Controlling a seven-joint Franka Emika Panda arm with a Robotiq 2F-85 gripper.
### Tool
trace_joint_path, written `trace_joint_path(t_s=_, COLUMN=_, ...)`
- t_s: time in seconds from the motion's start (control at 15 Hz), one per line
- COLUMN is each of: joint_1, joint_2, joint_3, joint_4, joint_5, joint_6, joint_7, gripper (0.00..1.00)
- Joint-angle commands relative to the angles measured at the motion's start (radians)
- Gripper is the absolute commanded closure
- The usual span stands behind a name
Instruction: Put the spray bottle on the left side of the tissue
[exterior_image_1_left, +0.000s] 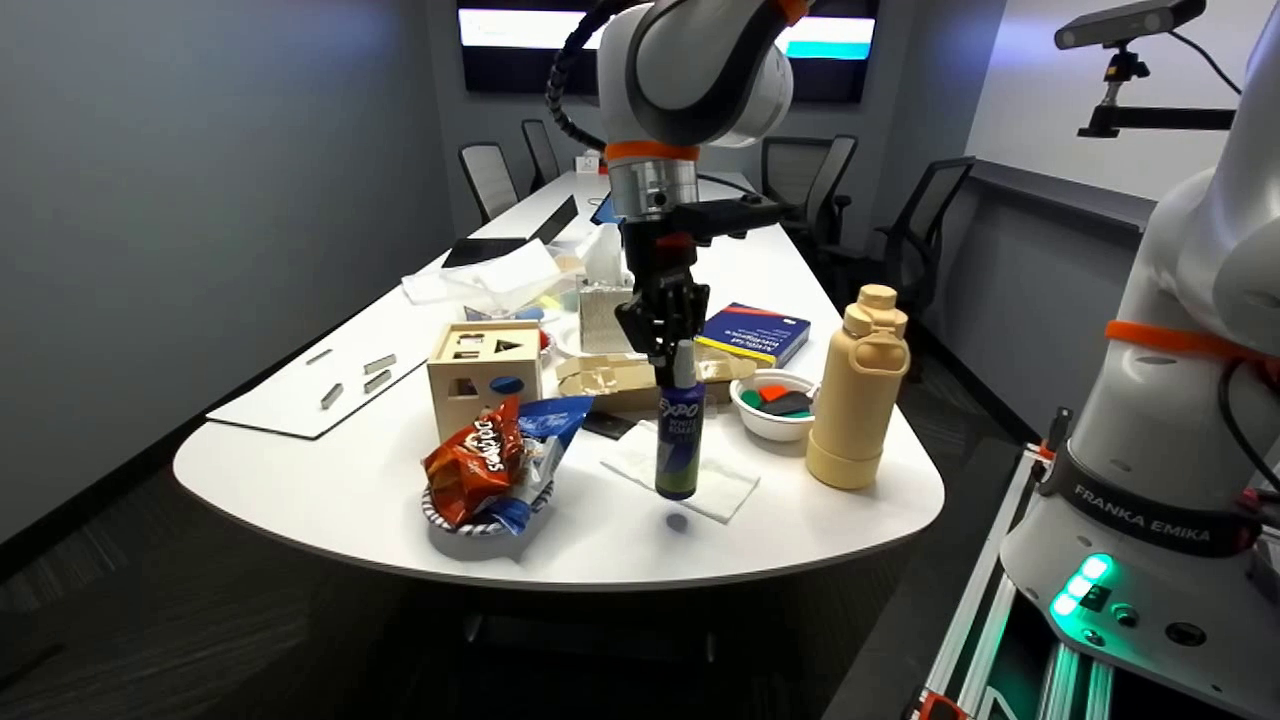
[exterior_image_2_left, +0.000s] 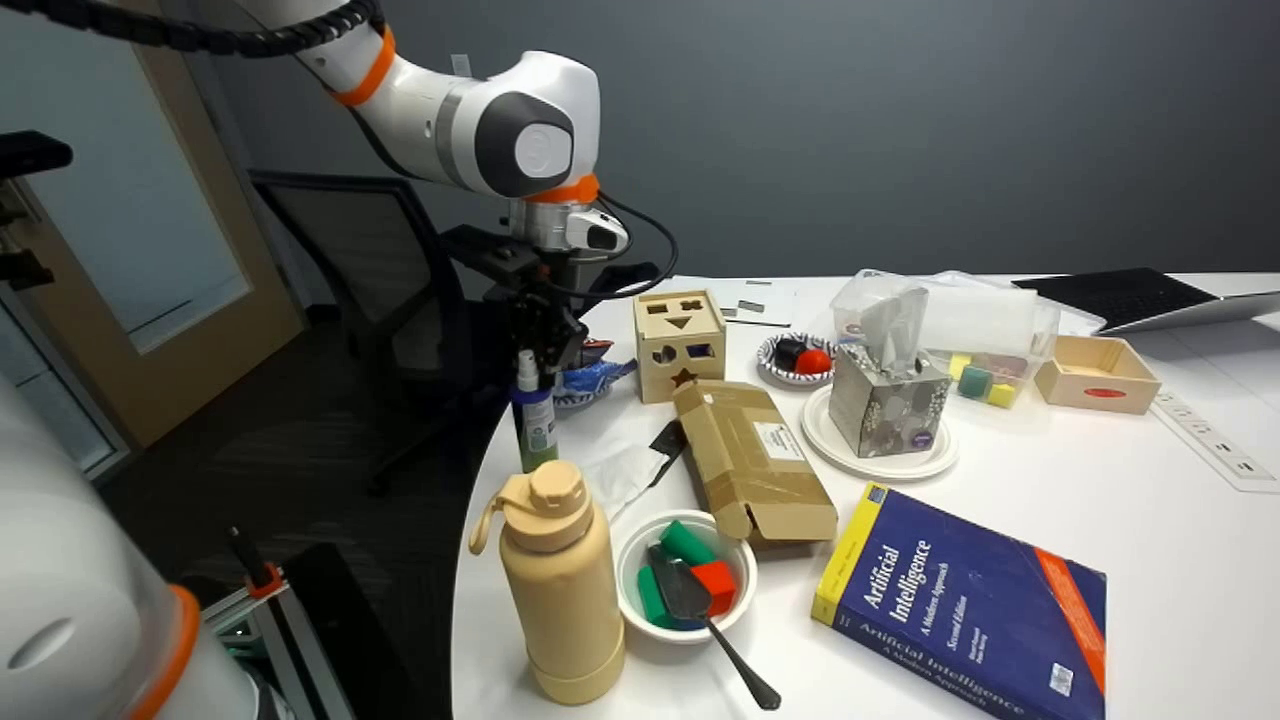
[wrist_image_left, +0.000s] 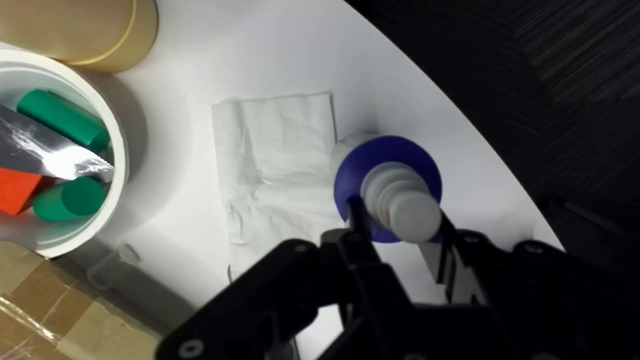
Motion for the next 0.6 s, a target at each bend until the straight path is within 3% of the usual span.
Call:
trace_joint_path(t_s=0.0, joint_1=0.031, joint_2=0.024, joint_3=0.03, joint_4=0.01, joint_5=0.01, joint_6=0.034, joint_7=-0.034, gripper=0.93)
trace_joint_path(t_s=0.53, joint_1=0.072, joint_2=0.134, joint_3=0.065, joint_4=0.075, joint_5=-0.043, joint_6=0.073, joint_7=-0.044, gripper=0.93)
